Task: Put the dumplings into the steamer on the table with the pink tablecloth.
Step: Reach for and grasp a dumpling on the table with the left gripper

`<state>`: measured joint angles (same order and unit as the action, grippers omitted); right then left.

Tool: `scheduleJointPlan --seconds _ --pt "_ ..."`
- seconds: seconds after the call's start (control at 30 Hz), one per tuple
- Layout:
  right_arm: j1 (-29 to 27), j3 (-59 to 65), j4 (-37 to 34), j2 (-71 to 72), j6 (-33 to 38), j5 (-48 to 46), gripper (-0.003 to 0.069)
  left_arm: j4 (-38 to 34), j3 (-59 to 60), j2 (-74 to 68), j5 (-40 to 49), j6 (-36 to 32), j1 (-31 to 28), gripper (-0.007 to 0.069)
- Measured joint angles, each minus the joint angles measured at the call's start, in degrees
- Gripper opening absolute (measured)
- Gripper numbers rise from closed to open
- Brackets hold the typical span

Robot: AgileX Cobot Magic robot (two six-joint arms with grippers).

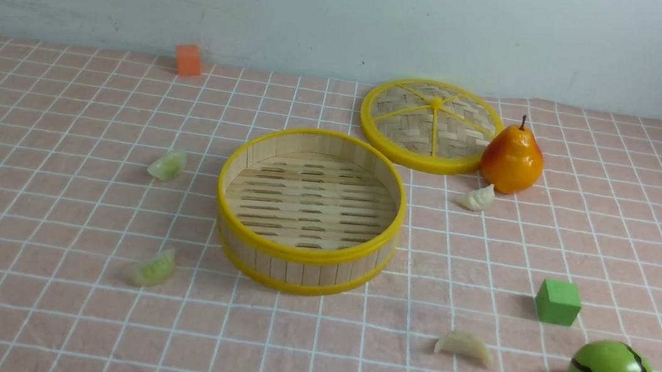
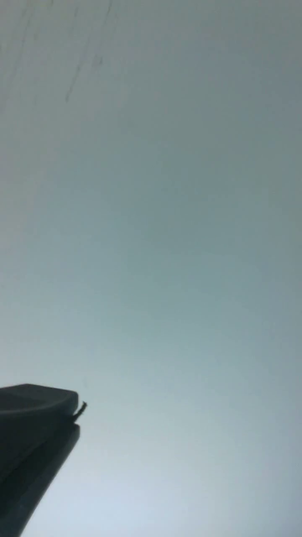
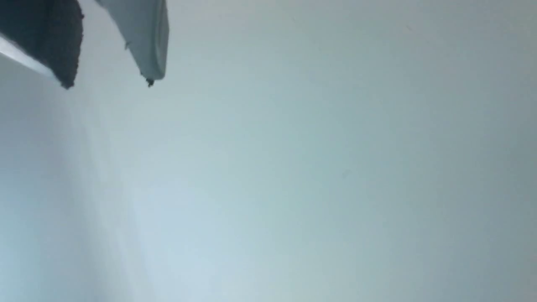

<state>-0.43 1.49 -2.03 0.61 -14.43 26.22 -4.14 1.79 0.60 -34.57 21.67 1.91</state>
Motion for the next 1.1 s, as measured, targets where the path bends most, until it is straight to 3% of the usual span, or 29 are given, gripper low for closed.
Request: scheduleJointPlan --seconds 0.03,0.1,0.17,0.2,0.23,0.27,0.33,0.4,0.6,0.7,0.73,0.77,0.87,0.9,1.1 --pt "0.00 0.00 0.13 0.00 -0.87 0.17 0.0239 -0.07 0.00 0.00 -0.31 0.66 0.00 0.0018" --pt "0.00 -0.08 1.57 0.00 -6.22 1.27 0.0233 -0.42 -0.58 0.00 -1.74 8.88 0.00 0.0017" --pt "0.00 -0.83 2.52 -0.09 -7.64 0.74 0.0219 -0.42 -2.18 0.00 -0.01 11.39 0.00 0.0013" --pt "0.00 -3.58 4.09 -1.30 -8.71 -0.75 0.0176 -0.28 -5.98 -0.09 3.74 11.70 0.00 0.0001" --pt "0.00 -5.72 4.93 -2.65 -8.76 -2.11 0.0131 0.15 -9.77 -0.94 7.28 10.72 0.00 -0.0009" --pt "0.00 -6.18 5.09 -2.96 -8.76 -2.37 0.0131 0.25 -10.49 -0.94 7.96 10.44 0.00 -0.0011" --pt "0.00 -11.93 7.21 -9.07 -8.53 -5.83 0.0017 0.84 -19.59 -6.94 18.53 5.74 0.00 -0.0013" --pt "0.00 -15.83 9.49 -14.33 -7.67 -9.22 -0.0015 0.84 -26.63 -14.44 27.72 3.15 0.00 -0.0013" --pt "0.00 -22.99 16.99 -28.88 -8.35 -19.92 -0.0008 0.13 -38.30 -36.62 40.42 3.43 0.00 -0.0013" --pt "1.66 -29.81 18.96 -37.45 -12.96 -35.92 -0.0004 -1.27 -45.99 -51.37 53.61 2.56 0.82 -0.0013" --pt "1.86 -30.19 18.96 -37.87 -12.96 -35.92 -0.0004 -1.28 -46.51 -52.16 54.59 2.56 0.82 -0.0013" --pt "3.46 -32.71 18.96 -40.62 -12.68 -43.28 -0.0004 -1.63 -50.27 -57.40 61.61 -0.50 1.91 -0.0013" --pt "6.74 -35.76 18.62 -44.46 -8.34 -54.58 -0.0004 -2.66 -56.71 -65.35 72.29 -6.44 4.06 -0.0013" --pt "10.02 -37.25 16.96 -48.21 -3.36 -62.08 -0.0004 -4.15 -61.38 -72.47 77.92 -10.69 4.84 -0.0013" --pt "16.60 -38.39 7.61 -58.10 10.41 -66.43 -0.0004 -6.37 -79.05 -91.44 84.62 -15.28 5.21 -0.0013"
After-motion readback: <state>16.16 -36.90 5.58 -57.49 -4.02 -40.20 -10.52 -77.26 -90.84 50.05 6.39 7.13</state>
